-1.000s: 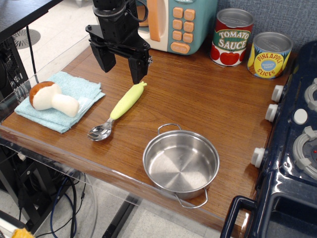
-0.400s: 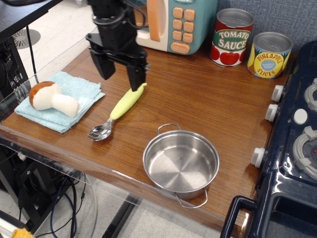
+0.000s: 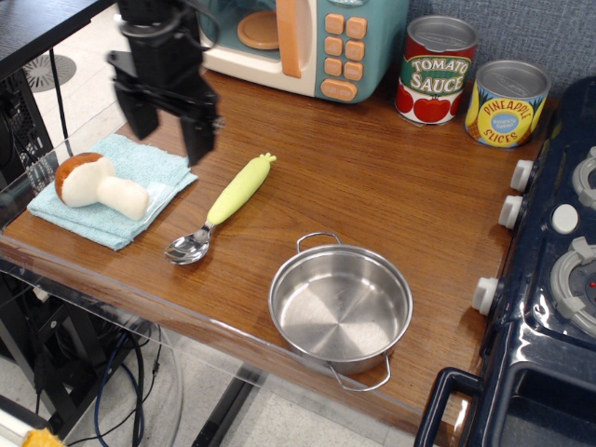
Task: Place the mushroom in the pot
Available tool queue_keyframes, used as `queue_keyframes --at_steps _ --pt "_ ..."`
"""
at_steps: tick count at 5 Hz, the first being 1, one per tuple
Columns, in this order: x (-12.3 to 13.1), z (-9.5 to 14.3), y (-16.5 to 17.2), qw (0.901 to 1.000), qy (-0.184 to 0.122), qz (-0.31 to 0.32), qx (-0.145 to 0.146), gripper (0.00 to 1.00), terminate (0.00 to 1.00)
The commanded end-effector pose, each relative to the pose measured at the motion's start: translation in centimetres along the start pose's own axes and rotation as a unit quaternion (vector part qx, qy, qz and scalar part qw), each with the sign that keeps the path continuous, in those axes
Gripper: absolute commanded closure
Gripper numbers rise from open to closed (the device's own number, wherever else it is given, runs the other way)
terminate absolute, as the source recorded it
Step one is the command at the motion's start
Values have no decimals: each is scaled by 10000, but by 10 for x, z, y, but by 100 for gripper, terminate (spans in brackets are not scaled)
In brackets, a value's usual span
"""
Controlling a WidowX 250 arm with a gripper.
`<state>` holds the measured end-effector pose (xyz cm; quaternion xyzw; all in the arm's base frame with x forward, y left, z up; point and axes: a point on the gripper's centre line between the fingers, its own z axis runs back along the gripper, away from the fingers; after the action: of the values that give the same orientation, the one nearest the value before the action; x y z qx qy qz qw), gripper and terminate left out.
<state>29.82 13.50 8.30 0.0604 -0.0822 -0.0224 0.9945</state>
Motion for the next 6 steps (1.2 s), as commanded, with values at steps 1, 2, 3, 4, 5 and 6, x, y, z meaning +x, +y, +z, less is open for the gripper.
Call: queue_keyframes --at_steps 1,2,3,4,5,6 --pt "-19 23 40 9986 -40 290 432 0 0" --pt "-30 17 51 9968 294 263 692 0 0" --pt "-39 0 63 9935 662 498 781 0 0" --pt "-38 -15 62 9916 898 439 817 0 0" --pt "-36 -25 58 9911 1017 345 793 0 0" --pt "-35 -27 57 9909 986 352 841 100 0"
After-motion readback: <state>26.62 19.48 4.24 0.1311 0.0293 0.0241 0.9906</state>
